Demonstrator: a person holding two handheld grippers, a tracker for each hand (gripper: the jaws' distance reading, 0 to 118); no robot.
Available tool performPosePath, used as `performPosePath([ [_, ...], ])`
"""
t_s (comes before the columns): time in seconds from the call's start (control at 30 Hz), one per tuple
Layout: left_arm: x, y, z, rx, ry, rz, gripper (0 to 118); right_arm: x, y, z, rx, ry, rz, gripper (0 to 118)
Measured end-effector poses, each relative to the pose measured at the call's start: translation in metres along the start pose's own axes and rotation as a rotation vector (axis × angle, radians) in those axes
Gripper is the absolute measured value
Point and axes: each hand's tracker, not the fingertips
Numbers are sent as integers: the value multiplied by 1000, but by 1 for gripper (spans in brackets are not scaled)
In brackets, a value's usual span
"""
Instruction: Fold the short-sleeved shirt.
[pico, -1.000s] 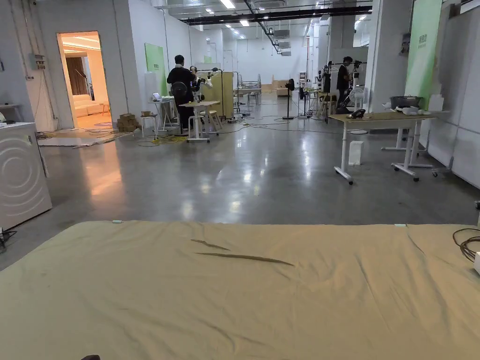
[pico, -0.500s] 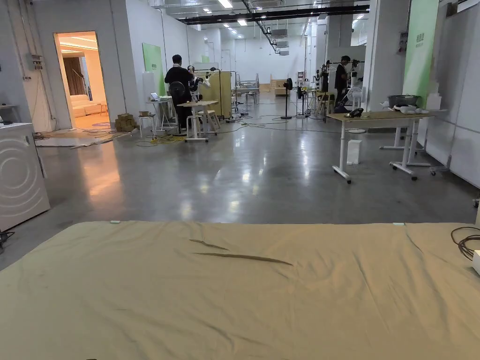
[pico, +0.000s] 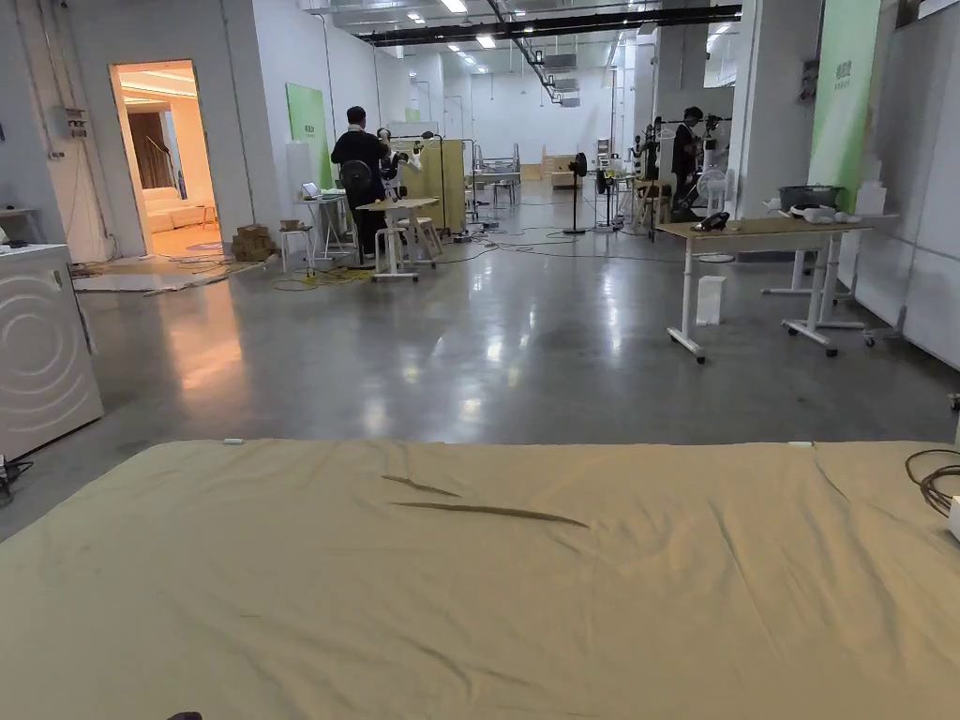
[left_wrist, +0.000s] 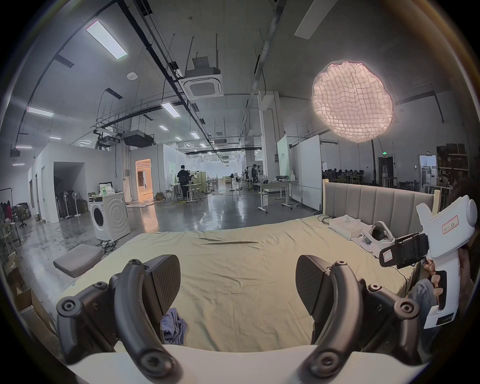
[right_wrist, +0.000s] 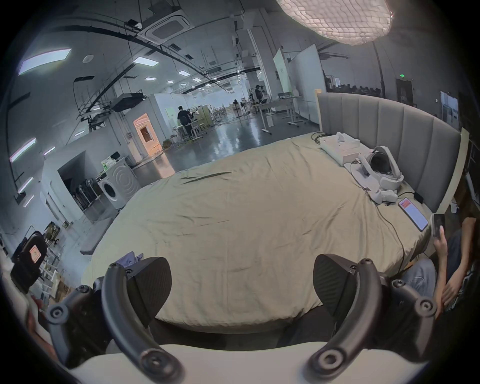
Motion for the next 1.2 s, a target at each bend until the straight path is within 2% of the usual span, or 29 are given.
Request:
performPosePath([
  [0.13,0,1,0,1,4,-1,95,1,-1,4,79,-127,-22,111],
  [0.23,-1,0,0,1,5,0,95,6,0,6,116,-115,2,111],
  [0.3,-1,0,-1,1,3,-1,95,10,2,7,103,-51,38,111],
  [0.37,0,0,-2,1,0,-2,95,13,2,10,108,-17,11,111],
  [0.43,1,0,-2,-1,-5,-4,95,10,2,11,120,-30,21,111],
  [0.5,2,0,-2,-1,-7,-7,95,4,0,12,163,-91,83,111],
  [0.57,2,0,-2,-2,-12,-12,95,-2,-8,19,273,-106,147,106],
  [0.6,3,0,-1,0,-12,-16,95,-4,-10,23,319,-114,159,98],
  [0.67,3,0,-1,3,-8,-21,95,-9,-8,25,302,-142,154,88],
  [0.7,2,1,-1,4,-7,-19,95,-8,-5,24,295,-138,149,89],
  [0.8,1,1,0,13,-13,-1,95,-3,2,18,189,-79,115,91],
  [0.9,1,1,1,17,-21,12,95,6,2,11,134,11,1,104],
  [1.0,2,1,2,17,-18,0,95,13,-2,9,130,98,-36,117],
  [1.1,2,0,1,10,-17,1,95,16,-4,15,178,187,-64,118],
  [1.2,2,-2,1,9,-19,9,95,18,-1,15,180,212,-68,118],
])
